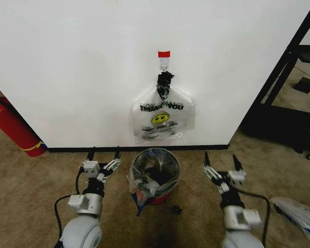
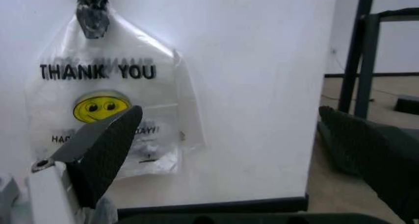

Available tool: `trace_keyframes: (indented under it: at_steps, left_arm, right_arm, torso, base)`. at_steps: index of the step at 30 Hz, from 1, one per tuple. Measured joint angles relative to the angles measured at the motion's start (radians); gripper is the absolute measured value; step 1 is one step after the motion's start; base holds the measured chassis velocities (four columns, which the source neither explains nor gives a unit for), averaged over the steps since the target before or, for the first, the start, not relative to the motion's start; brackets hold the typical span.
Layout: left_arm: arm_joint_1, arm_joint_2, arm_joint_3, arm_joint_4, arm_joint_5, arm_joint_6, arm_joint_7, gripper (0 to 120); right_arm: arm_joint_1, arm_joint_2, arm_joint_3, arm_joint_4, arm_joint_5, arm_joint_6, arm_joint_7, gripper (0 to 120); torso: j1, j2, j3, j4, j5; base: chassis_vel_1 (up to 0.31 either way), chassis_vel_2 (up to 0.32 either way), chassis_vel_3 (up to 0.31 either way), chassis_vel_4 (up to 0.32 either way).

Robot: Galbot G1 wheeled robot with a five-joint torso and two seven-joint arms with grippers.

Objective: Pick up the garbage bag from the wall and place it over the trash bin.

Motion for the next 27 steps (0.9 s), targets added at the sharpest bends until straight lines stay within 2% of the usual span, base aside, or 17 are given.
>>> trace_keyframes:
  at_steps: [9,18,27]
  left_arm:
    - [0.072,-0.033,-0.031,-0.027,0.064,-0.023,0.0,100]
    - [0.078,-0.036,-0.028,-0.032,0.088,-0.029,-0.001,100]
    - [0.075,-0.035,-0.034,-0.04,0.093,-0.023,-0.006,100]
  right_arm:
    - [-0.064,0.031,0.018,0.039,-0.008,0.015,0.049,100]
    - [-0.102,0.04,0.02,0.046,-0.013,0.074,0.056,100]
    - [-0.11,0.06,0.008,0.077,-0.07,0.081,0.073,100]
  torso:
    - [0.0,0.0,0.0,0.0002,0.0001]
    - [0.0,0.0,0.0,0.0001,0.0]
    - [0.0,0.0,0.0,0.0001,0.0]
  base:
    - [0.0,0.0,0.0,0.0]
    - [0.0,0.0,0.0,0.0]
    - [0.0,0.0,0.0,0.0]
